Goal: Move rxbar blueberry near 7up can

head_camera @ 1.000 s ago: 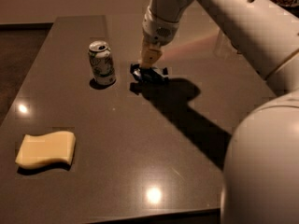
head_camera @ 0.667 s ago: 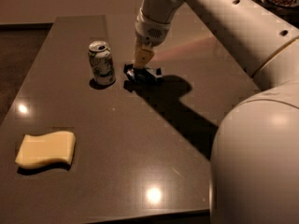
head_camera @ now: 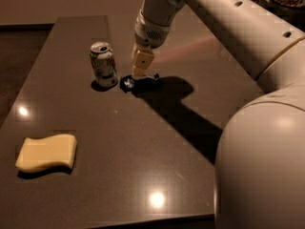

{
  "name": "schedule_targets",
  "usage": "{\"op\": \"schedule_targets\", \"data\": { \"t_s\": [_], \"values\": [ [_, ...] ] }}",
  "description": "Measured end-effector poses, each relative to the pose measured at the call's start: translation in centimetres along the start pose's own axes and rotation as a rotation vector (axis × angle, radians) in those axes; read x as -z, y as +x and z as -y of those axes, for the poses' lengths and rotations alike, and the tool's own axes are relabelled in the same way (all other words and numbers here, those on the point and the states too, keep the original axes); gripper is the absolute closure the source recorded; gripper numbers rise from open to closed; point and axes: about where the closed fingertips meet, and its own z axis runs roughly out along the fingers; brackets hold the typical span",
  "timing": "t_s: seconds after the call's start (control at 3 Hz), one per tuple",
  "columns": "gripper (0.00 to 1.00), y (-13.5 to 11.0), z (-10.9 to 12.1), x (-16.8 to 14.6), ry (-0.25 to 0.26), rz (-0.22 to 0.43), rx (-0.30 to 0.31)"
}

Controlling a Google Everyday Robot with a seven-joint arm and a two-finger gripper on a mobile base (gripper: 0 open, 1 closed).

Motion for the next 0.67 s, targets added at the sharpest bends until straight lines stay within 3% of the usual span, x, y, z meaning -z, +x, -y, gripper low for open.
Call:
{"op": "schedule_targets", "data": {
  "t_s": [0.33, 0.67],
  "values": [
    [0.0, -0.11, 0.13, -0.25, 0.002, 0.003, 0.001],
    [0.0, -0.12, 0.13, -0.25, 0.002, 0.003, 0.001]
  ]
}}
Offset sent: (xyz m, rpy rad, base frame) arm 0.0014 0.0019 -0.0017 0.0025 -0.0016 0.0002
